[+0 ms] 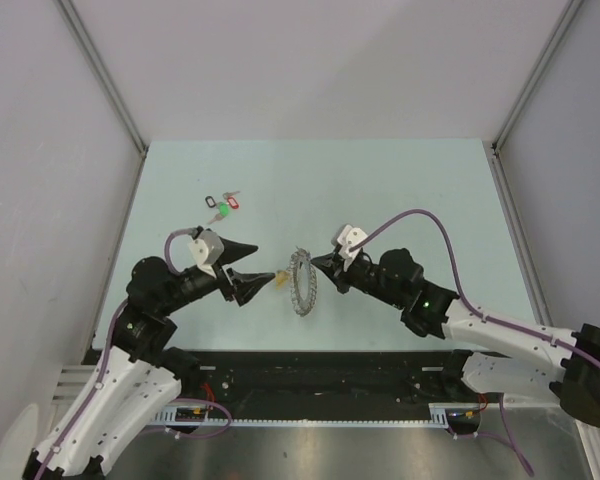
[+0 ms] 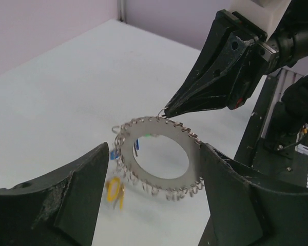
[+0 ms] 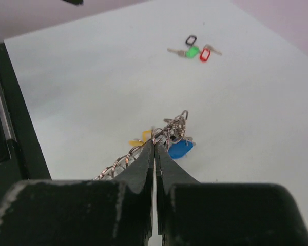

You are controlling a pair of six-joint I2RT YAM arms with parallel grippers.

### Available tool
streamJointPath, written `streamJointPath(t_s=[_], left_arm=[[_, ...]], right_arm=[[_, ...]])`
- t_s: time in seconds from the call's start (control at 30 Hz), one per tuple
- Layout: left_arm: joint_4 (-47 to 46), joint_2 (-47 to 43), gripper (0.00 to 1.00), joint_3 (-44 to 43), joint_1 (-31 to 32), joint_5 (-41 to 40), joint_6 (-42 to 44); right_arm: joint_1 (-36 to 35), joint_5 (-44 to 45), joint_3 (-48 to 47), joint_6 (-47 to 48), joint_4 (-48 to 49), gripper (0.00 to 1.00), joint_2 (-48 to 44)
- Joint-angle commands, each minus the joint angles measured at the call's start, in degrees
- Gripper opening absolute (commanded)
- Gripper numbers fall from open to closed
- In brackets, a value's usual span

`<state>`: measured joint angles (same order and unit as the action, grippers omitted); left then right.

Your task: Put the keys on the keyring

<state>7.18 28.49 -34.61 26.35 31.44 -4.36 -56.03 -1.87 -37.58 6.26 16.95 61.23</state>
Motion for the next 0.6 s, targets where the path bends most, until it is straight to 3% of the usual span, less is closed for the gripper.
streamJointPath(t_s=[0.0,0.17,0.27,0.33,0.43,0.57], left_arm=[[-11.6,1.7,0.75,-1.1,0.2,7.2,-1.2],[-13.7,7.1,0.69,-2.6,0.2,10.2,-2.5],[-8.0,6.8,0.68,-4.2,0.2,6.9,1.2],[-5.1,4.9,0.69,-3.5,0.2,4.4,3.3],[-5.9,0.3,0.70,0.0,0.2,-0.1,3.7],[-5.7,-4.1,0.71,2.8,0.2,-4.3,3.5]], right_arm=[[-0.3,-0.5,1.9,1.6,15.5,0.00,-6.6],[5.7,-10.2,0.8,-3.8,14.2,0.00,-6.0],[9.9,-12.3,-2.8,-7.4,2.2,0.00,-1.3],[11.8,-19.3,-4.8,-7.7,-1.0,0.00,1.5],[7.9,-17.0,-4.7,-7.9,0.1,0.00,6.5],[4.4,-14.6,-3.6,-8.2,10.1,0.00,14.0]])
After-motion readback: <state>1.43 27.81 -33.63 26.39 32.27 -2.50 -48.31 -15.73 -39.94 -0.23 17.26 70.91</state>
